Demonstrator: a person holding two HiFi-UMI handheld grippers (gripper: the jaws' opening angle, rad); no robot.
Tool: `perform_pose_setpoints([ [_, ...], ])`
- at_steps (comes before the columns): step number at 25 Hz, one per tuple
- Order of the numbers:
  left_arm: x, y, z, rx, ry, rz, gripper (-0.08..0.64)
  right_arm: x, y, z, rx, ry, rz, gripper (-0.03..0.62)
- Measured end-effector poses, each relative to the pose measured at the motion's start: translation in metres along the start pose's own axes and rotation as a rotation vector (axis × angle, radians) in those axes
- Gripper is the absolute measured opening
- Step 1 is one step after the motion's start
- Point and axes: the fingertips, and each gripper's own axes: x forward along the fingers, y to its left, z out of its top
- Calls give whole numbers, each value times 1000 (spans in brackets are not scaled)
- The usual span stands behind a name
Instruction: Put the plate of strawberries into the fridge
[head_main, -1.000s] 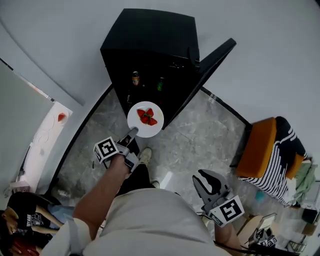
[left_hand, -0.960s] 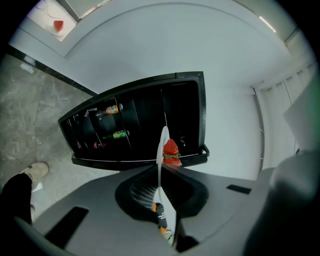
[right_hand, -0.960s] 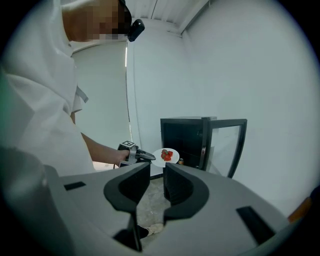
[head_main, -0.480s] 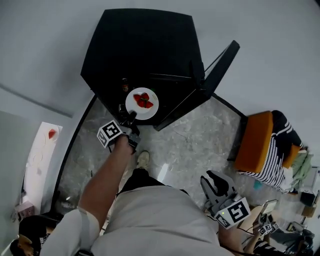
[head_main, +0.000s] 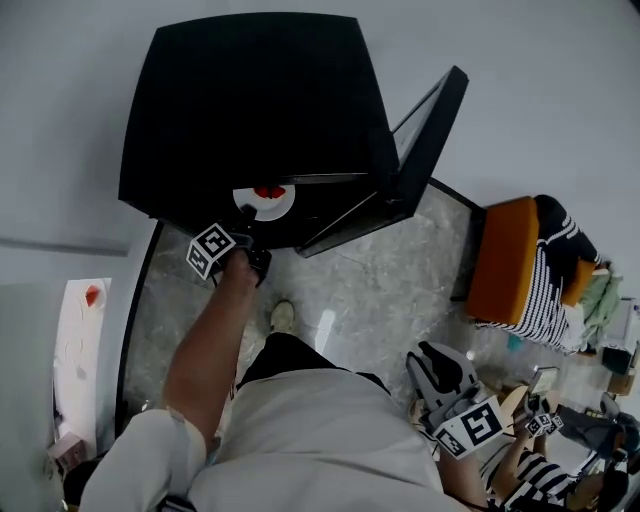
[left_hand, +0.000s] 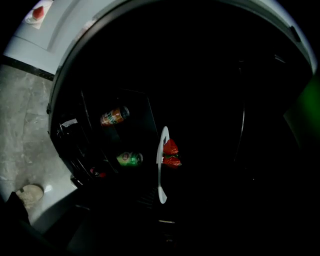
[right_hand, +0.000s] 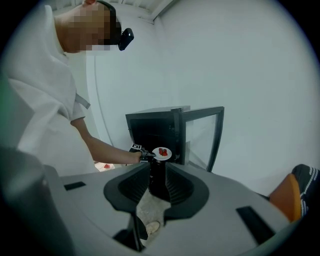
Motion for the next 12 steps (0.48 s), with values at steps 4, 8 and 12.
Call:
perform_pose_setpoints([
  [4,18,6,7,8,-3,28,21,3,-6,0,15,15,-16,104],
  [8,28,12,12,26,-6,64,21,3,-12,0,21,25,-27,104],
  [12,29,19,15,108,-8,136,22,0,-16,-1,28,33,-33,104],
])
